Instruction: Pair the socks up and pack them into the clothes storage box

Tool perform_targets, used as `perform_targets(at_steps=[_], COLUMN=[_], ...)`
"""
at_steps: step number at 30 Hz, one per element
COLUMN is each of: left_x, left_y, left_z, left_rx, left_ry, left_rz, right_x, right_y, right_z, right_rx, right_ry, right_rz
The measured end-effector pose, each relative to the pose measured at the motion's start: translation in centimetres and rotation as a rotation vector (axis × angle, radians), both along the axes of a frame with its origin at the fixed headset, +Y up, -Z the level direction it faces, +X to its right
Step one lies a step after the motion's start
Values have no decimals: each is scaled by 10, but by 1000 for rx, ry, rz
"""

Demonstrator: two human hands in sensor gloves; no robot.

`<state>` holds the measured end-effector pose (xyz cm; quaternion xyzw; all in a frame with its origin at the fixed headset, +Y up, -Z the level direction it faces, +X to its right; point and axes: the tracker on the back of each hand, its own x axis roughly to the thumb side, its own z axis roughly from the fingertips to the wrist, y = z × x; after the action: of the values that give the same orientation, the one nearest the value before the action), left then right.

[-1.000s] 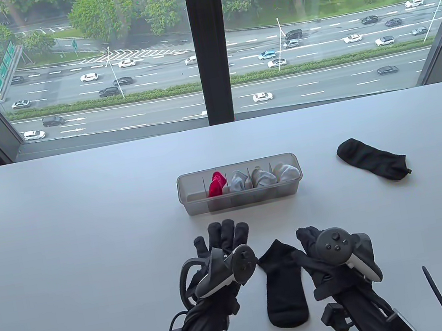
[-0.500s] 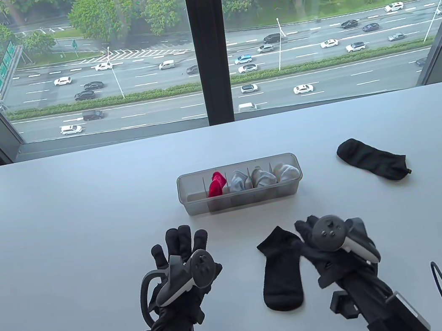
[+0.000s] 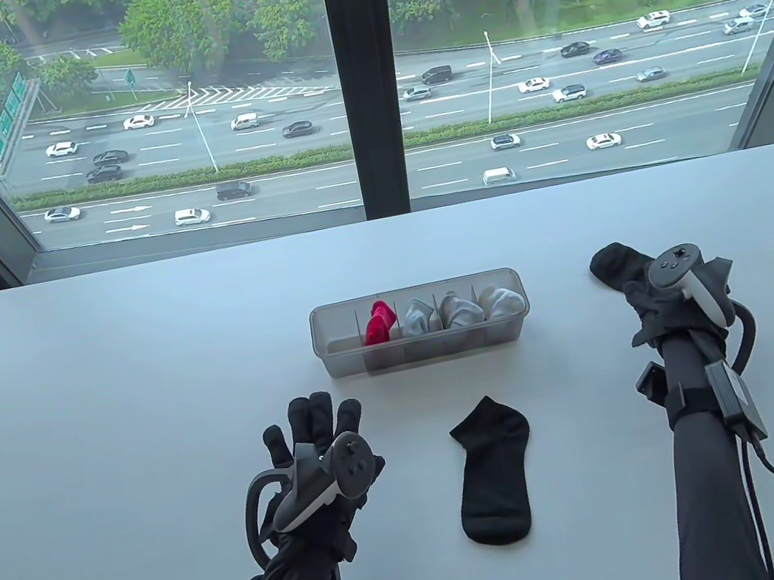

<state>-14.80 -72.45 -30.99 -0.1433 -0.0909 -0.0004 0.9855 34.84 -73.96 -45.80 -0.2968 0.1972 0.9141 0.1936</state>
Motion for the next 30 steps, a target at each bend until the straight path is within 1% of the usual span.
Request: perform_targets(at_steps=[2,5,7,8,9,10,14,16,17,18,19,20,21,24,26,27,28,29,30], left_x=[-2,-5,-7,-9,-9,-10,-4,2,3,7,10,11,14,21,28,30,35,38,43], left_y=[-1,-3,-5,-5,-6,-6,-7,-8,-8,-7,-5,-4,-1,8,13,15,18,19,23], left_z=[-2,-4,-5,-5,-5,-5,-1,3,5,6,7,8,9,12,16,17,19,20,22], left_rx=[-16,6,21,10,8,12,16,7,4,11,17,17,20,41,43,56,90,95,95], left_ry=[14,33,46,51,56,57,27,-3,-11,-31,-43,-52,-67,-112,-155,-173,-201,-214,-236], left_rz=[11,8,7,4,0,-1,4,-9,-9,1,12,23,42,105,168,199,261,290,320], right_x=[6,11,11,8,7,7,1,-5,-6,-10,-13,-16,-21,-36,-56,-64,-79,-88,-107], right_y=[-12,-24,-30,-31,-27,-25,-15,-13,-12,-10,-7,-2,7,39,68,75,85,89,93], right_z=[-9,-19,-21,-21,-21,-19,-5,7,11,21,28,34,42,64,88,96,109,115,127], right_rx=[-43,-122,-128,-135,-114,-89,45,22,26,41,58,86,125,171,280,306,349,370,397], right_ry=[-11,-4,-9,13,44,66,97,189,213,229,223,216,236,334,406,437,488,518,586], right_rz=[8,-7,-43,5,77,102,89,79,79,61,51,54,77,75,-3,-39,-98,-122,-162])
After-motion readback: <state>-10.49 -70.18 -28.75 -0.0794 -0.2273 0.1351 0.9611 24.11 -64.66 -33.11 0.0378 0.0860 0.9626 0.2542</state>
